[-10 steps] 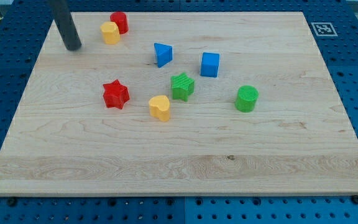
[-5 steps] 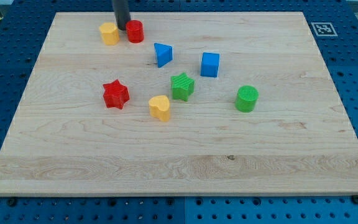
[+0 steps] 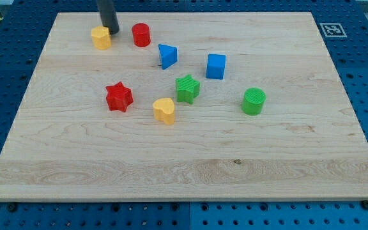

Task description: Separate the hexagon from the red circle

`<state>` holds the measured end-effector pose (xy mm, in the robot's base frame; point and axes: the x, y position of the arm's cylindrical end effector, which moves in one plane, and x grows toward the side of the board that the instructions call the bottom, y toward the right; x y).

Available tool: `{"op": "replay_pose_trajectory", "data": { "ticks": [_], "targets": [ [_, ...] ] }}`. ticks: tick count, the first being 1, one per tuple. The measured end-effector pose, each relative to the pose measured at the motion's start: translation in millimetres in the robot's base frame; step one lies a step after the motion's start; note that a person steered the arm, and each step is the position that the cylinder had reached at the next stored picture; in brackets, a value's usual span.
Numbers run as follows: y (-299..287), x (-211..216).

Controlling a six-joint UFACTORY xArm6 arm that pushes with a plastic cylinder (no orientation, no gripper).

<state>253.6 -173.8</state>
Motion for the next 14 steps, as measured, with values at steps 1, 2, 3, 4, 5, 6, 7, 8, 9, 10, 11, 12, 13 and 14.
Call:
{"op": "replay_pose_trajectory", "data": {
  "ticks": [1, 2, 3, 4, 5, 6, 7, 8, 9, 10, 11, 12, 13, 14],
  "targets": [
    [-29, 0],
    [-35, 12],
    [-24, 17],
    [-10, 27],
    [-11, 49],
    [-21, 63],
    [-37, 84],
    [-37, 89],
    [-49, 85],
    [-56, 69],
    [-44, 67],
    [-25, 67],
    [-17, 78],
    [-16, 98]
  ]
}}
